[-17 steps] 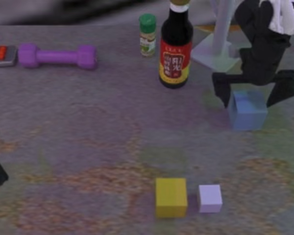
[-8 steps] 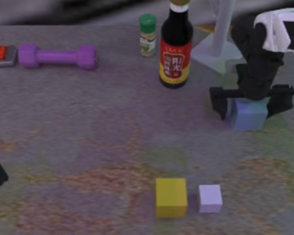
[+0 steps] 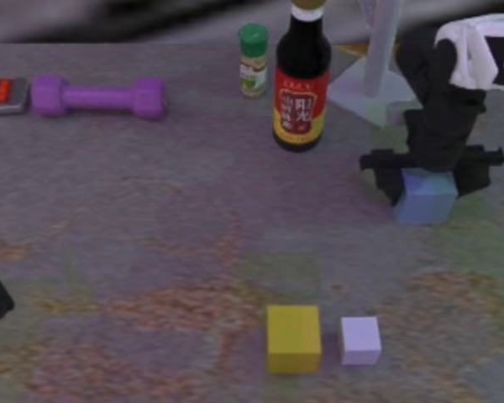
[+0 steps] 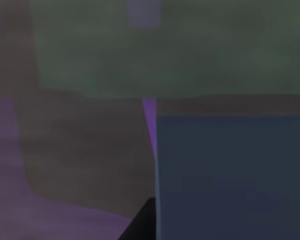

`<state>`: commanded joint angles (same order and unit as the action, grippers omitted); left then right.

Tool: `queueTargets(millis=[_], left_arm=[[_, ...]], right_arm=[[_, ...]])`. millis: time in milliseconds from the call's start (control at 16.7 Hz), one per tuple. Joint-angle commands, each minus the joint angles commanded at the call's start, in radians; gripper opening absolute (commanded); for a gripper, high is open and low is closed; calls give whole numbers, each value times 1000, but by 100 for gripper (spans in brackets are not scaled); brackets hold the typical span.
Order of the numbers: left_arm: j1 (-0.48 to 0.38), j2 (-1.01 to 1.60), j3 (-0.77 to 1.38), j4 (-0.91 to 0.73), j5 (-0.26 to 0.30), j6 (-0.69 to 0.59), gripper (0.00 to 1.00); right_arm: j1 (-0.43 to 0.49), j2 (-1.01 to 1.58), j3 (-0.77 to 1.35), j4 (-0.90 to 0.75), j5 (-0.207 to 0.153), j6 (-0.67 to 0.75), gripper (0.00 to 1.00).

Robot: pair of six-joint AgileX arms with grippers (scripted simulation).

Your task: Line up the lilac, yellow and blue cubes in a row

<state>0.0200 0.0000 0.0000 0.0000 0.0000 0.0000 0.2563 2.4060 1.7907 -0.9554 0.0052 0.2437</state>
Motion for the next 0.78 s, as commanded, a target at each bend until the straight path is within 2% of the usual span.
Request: queueTargets(millis=[240, 780], left_arm=[[0, 0, 0, 0, 0, 0, 100], [0, 0, 0, 0, 0, 0, 100]], right_arm=[[0, 0, 0, 0, 0, 0, 2], [-3, -10, 2, -3, 2, 0, 0]])
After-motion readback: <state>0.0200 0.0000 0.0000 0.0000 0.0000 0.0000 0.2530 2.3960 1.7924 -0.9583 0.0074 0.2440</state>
